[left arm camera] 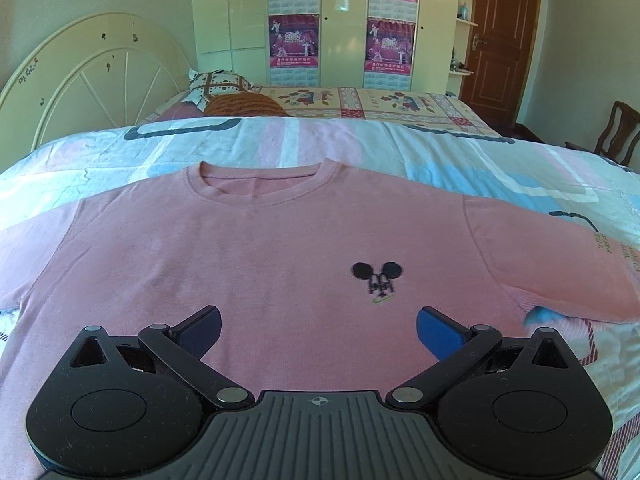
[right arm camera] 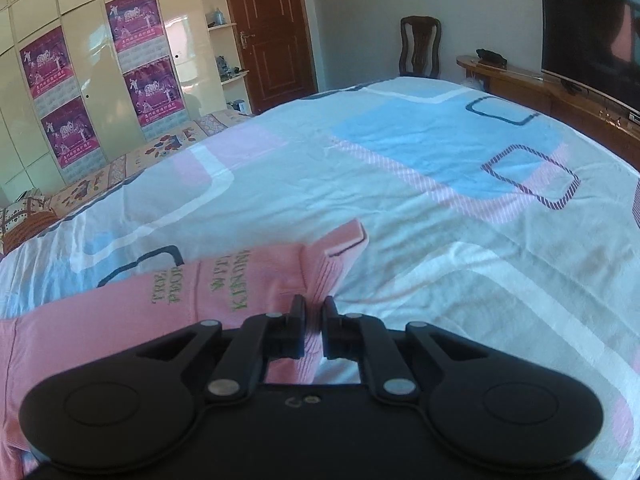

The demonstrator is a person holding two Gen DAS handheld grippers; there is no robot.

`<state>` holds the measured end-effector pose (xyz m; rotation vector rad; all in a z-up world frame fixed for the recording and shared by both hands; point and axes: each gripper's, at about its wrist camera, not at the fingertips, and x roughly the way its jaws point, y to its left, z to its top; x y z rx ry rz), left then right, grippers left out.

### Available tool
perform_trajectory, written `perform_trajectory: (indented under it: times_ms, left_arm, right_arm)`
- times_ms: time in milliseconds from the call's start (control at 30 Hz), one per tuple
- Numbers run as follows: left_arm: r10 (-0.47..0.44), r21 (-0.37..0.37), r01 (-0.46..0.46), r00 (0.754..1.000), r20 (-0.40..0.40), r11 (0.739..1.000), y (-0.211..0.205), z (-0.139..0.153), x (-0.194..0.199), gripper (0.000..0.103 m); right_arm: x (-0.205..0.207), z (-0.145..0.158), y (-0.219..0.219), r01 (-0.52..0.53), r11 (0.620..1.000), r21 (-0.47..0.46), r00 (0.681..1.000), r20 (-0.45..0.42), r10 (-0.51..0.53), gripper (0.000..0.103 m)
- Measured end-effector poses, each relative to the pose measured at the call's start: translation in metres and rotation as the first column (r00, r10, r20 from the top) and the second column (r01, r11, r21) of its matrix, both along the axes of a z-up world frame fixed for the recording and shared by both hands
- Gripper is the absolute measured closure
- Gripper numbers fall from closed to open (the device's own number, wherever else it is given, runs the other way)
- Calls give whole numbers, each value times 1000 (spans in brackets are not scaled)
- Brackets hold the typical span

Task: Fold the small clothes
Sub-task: 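Lift the sleeve with the right tool, fold it across the chest, release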

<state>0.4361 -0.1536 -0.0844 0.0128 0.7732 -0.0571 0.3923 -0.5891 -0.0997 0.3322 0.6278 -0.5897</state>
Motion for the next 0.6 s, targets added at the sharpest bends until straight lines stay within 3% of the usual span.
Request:
perform_trajectory:
  times_ms: [367, 467, 600]
  left_arm:
    - [19, -11, -19, 1000, -17, 1000, 95, -22, 20, 0]
    - [35, 29, -36, 999, 6, 999, 128, -24, 22, 0]
    - [76, 51, -77, 997, 20, 996, 171, -27, 20, 0]
  right_arm:
    - [58, 22, 145, -229, 970, -75, 973, 1, 230, 95]
    - [81, 19, 197, -324, 942, -89, 946, -17, 324, 95]
    - [107, 10, 278, -476, 874, -93, 879, -51, 474, 95]
